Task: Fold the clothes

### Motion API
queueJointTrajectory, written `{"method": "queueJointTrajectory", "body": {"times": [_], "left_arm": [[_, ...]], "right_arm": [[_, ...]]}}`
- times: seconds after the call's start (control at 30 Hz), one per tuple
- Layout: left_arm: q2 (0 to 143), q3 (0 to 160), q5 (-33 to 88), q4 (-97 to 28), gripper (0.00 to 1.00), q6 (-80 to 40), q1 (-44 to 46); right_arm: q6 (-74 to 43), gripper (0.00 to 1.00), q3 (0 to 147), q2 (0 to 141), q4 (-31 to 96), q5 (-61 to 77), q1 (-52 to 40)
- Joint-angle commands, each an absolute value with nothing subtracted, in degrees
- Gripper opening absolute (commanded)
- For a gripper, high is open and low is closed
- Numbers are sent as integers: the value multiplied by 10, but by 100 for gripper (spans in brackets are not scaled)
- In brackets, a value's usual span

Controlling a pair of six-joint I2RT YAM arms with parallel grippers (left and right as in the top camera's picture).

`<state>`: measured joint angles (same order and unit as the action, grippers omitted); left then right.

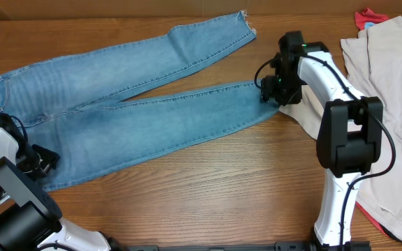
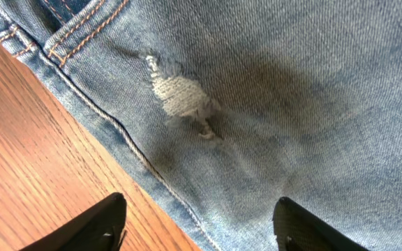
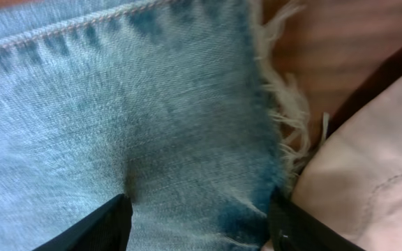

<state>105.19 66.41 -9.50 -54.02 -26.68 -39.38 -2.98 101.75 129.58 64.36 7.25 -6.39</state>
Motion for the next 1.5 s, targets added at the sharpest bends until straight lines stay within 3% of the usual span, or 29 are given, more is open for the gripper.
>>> {"method": "queueJointTrajectory", "body": {"times": [0.0, 0.77, 0.83, 0.93, 0.97, 1.47], "left_arm": [[1061, 674, -105, -544, 76, -265, -393], [1061, 689, -114, -545, 79, -256, -394], [1061, 689, -119, -544, 79, -256, -394], [1061, 689, -122, -544, 79, -257, -394], [1061, 689, -122, -544, 79, -257, -394], [1061, 689, -122, -543, 79, -257, -394]], "right_arm": [[-10, 67, 1018, 1302, 663, 78, -75], [-65, 65, 876, 1303, 722, 41, -75], [-76, 57, 865, 1303, 714, 41, -75], [-79, 11, 858, 1303, 712, 41, -75], [-85, 7, 858, 1303, 712, 41, -75], [-188, 4, 858, 1251, 710, 14, -75]]}}
